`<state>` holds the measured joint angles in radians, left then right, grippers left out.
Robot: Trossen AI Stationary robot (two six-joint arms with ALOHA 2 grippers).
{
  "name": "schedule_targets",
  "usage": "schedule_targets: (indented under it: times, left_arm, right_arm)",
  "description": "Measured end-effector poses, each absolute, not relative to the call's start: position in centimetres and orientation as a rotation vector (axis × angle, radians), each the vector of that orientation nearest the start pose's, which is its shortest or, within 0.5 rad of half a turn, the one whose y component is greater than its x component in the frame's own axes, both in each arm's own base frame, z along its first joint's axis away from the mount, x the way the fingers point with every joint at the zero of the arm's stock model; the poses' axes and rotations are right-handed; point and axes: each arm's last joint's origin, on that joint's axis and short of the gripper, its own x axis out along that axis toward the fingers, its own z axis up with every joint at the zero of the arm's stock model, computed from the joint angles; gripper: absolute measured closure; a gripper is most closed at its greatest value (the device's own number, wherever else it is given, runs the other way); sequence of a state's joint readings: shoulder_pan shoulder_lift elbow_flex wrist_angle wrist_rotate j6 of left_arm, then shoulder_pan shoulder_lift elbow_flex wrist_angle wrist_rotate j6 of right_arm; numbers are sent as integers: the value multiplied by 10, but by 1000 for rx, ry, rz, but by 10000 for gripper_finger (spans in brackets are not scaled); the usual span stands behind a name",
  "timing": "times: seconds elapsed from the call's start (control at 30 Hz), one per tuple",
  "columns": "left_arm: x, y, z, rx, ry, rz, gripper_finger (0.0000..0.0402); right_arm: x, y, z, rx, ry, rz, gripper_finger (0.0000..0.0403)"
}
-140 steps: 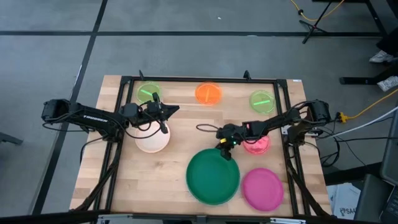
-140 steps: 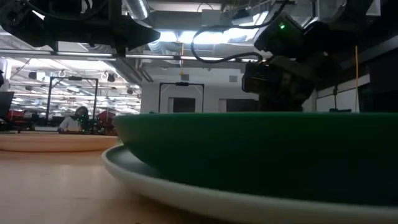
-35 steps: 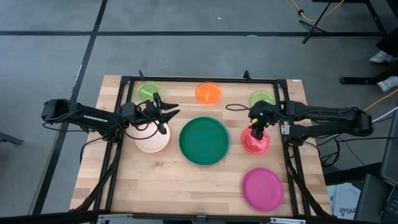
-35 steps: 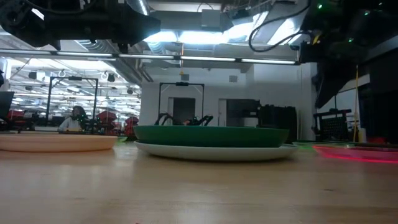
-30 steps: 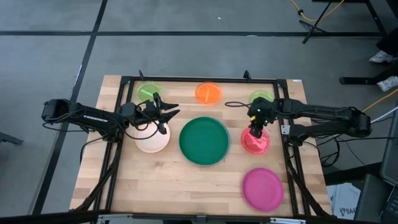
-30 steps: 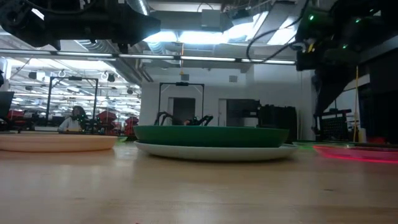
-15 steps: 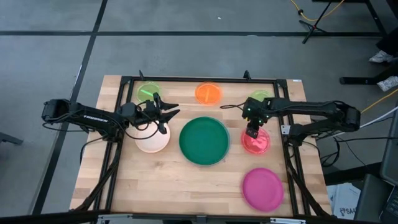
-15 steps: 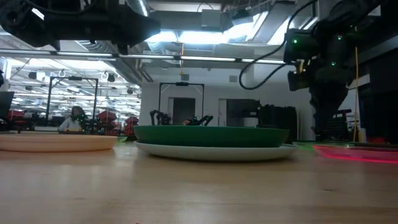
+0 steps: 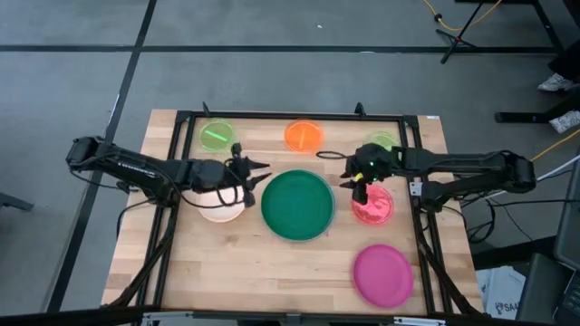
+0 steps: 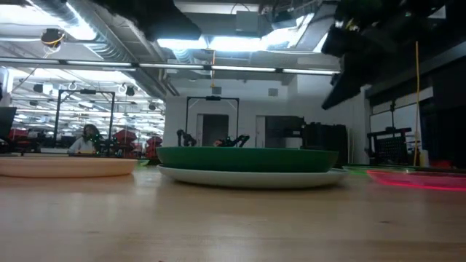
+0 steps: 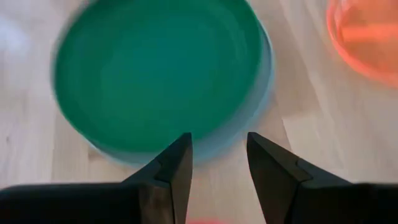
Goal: Stack plastic plates
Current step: Stack the pink plate on top of the green plate
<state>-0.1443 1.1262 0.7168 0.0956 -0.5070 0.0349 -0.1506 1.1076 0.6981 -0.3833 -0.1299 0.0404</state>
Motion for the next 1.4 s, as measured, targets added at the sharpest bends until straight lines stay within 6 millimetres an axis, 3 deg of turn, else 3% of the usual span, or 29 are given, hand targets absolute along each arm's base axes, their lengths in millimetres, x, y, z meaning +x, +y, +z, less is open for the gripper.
schedule_targets:
  times: [0.17, 0.5, 0.73, 1.03, 1.4]
  left_arm:
    - [239, -47, 272, 136, 478, 258, 290]
    - [209, -90, 242, -30, 759, 222, 290]
    - [210, -106, 212, 17, 912, 255, 290]
    - [218, -115, 185, 9, 1016, 294, 290]
    - [223, -118, 187, -37, 956, 295, 290]
  right_arm:
    - [224, -6, 225, 76, 679, 70, 259]
    - [218, 44, 212, -5, 641, 225, 259]
    - [212, 63, 208, -1, 658, 237, 259]
    - [190, 83, 194, 96, 891, 276, 259]
    - [159, 97, 178, 312, 1238, 282, 259]
